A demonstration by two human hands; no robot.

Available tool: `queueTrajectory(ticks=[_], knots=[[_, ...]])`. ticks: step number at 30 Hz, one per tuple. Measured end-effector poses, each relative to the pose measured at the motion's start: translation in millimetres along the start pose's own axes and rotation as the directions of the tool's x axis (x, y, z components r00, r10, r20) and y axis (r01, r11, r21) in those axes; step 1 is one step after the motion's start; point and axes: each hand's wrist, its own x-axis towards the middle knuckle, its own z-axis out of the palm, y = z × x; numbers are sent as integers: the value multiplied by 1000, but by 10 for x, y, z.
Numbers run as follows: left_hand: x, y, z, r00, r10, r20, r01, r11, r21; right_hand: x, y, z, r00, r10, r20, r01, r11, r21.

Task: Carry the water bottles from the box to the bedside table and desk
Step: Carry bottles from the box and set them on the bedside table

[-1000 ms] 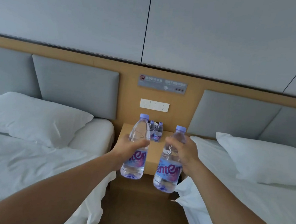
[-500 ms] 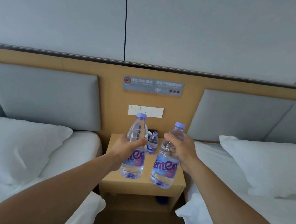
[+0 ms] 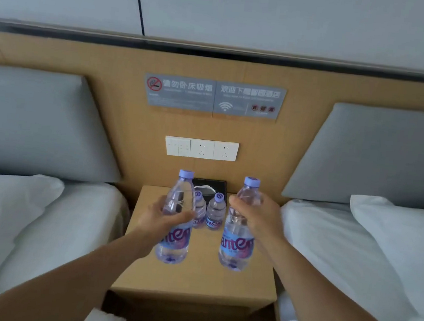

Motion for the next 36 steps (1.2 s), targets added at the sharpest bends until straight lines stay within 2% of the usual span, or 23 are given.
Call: queueTrajectory(ticks=[7,16,20,26,31,36], knots=[[1170,-734,-79,1000,0,2,0,997,77,919,933,191,998,-14,-63,10,998,-69],[2011,-1482,-104,997,79,15,-81,990,119,1616,1829,343,994,-92,-61,90,995,-41],[2183,-1615,-89,987,158,37,-161,981,108,1762,2038,374,991,-127,-41,123,989,-77],[2320,-1747,-83,972,233,35,-236,967,98,1901,2241,400,982,-187,-36,186,982,-17],[2378,-1810,-81,967,252,41,-255,963,84,1963,2339,428,973,-229,-34,229,973,-9],[2402,-1818,-78,960,276,51,-281,947,153,1951,2350,460,971,-237,-41,238,971,30]])
